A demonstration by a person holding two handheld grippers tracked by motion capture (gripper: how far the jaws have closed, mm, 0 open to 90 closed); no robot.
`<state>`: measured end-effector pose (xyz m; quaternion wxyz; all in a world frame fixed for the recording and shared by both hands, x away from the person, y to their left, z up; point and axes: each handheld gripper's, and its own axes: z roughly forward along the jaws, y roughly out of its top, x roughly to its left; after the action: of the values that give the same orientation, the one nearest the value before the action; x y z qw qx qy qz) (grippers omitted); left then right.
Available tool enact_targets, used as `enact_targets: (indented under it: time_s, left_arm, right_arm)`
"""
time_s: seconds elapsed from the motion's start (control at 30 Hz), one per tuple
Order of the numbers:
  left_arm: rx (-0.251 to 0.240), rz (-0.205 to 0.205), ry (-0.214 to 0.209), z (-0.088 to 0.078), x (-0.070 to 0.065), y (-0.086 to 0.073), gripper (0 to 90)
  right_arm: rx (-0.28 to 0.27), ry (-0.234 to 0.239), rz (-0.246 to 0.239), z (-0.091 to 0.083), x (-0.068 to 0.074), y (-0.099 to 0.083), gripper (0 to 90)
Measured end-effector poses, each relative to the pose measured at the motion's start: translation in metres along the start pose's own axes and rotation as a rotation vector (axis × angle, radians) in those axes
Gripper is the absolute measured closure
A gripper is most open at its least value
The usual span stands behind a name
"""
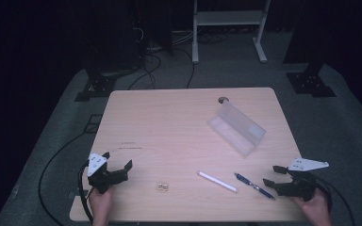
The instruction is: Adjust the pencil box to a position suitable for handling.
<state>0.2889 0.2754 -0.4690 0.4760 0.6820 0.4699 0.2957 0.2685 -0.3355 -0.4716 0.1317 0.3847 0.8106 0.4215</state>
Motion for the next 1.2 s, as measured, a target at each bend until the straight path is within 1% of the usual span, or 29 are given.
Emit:
enact_targets:
  time_s: [0.1, 0.17, 0.2, 0.27, 0.3, 0.43, 0.53, 0.6, 0.7, 0.73, 0.77, 0.8, 0.83, 0.9, 0.93, 0.97, 1.0, 1.07, 1.13, 1.2]
  left_arm:
    - [0.005, 0.007, -0.005, 0.000, -0.001, -0.001, 1.1]
    - [0.010, 0.022, -0.001, -0.001, -0.003, -0.001, 1.1]
    - [0.004, 0.026, 0.000, -0.001, -0.004, -0.002, 1.1]
    - [0.001, 0.027, -0.009, -0.002, -0.004, -0.001, 1.1]
    - [0.001, 0.027, -0.009, -0.002, -0.004, -0.001, 1.1]
    - [0.005, 0.033, -0.008, -0.002, -0.004, -0.003, 1.1]
    - [0.009, 0.041, -0.005, -0.002, -0.004, -0.003, 1.1]
    - [0.003, 0.051, 0.002, -0.003, -0.005, -0.003, 1.1]
    - [0.000, 0.052, 0.003, -0.004, -0.005, -0.004, 1.1]
    - [-0.002, 0.052, 0.002, -0.004, -0.005, -0.004, 1.1]
    - [-0.002, 0.052, 0.002, -0.004, -0.005, -0.004, 1.1]
    - [-0.005, 0.053, 0.005, -0.004, -0.005, -0.004, 1.1]
    - [-0.008, 0.057, 0.011, -0.004, -0.006, -0.004, 1.1]
    - [-0.008, 0.065, 0.027, -0.004, -0.007, -0.003, 1.1]
    - [-0.009, 0.066, 0.028, -0.004, -0.007, -0.003, 1.1]
    - [-0.010, 0.066, 0.023, -0.003, -0.007, -0.003, 1.1]
    - [-0.010, 0.063, 0.018, -0.003, -0.007, -0.003, 1.1]
    - [-0.005, 0.067, 0.012, -0.002, -0.007, -0.004, 1.1]
    - [-0.006, 0.073, 0.007, -0.002, -0.007, -0.003, 1.1]
    - [-0.009, 0.073, 0.005, -0.003, -0.007, -0.003, 1.1]
  right_arm:
    - [-0.010, 0.006, 0.002, 0.001, -0.001, 0.002, 26.9]
    - [-0.020, 0.006, 0.004, 0.002, -0.001, 0.005, 25.9]
    - [-0.029, 0.010, 0.009, 0.002, -0.001, 0.006, 25.4]
    - [-0.048, 0.021, 0.010, 0.004, 0.001, 0.008, 25.1]
    - [-0.048, 0.021, 0.010, 0.004, 0.001, 0.008, 25.1]
    - [-0.045, 0.023, -0.007, 0.007, 0.005, 0.013, 24.9]
    - [-0.061, 0.025, -0.015, 0.007, 0.006, 0.020, 25.0]
    - [-0.059, 0.025, -0.033, 0.009, 0.006, 0.029, 24.7]
    - [-0.056, 0.026, -0.035, 0.011, 0.006, 0.033, 22.6]
    - [-0.057, 0.029, -0.040, 0.012, 0.005, 0.040, 22.4]
    - [-0.057, 0.029, -0.040, 0.012, 0.005, 0.040, 22.4]
    - [-0.056, 0.025, -0.049, 0.014, 0.005, 0.046, 23.4]
    - [-0.056, 0.025, -0.049, 0.014, 0.005, 0.046, 23.4]
    - [-0.054, 0.022, -0.055, 0.016, 0.005, 0.052, 23.6]
    - [-0.046, 0.025, -0.055, 0.018, 0.004, 0.055, 23.6]
    - [-0.043, 0.026, -0.056, 0.019, 0.004, 0.058, 23.6]
    - [-0.035, 0.029, -0.066, 0.022, 0.003, 0.064, 23.5]
    - [-0.033, 0.027, -0.065, 0.024, 0.002, 0.067, 23.5]
    - [-0.027, 0.021, -0.070, 0.027, 0.003, 0.076, 24.2]
    - [-0.025, 0.023, -0.074, 0.029, 0.004, 0.078, 24.1]
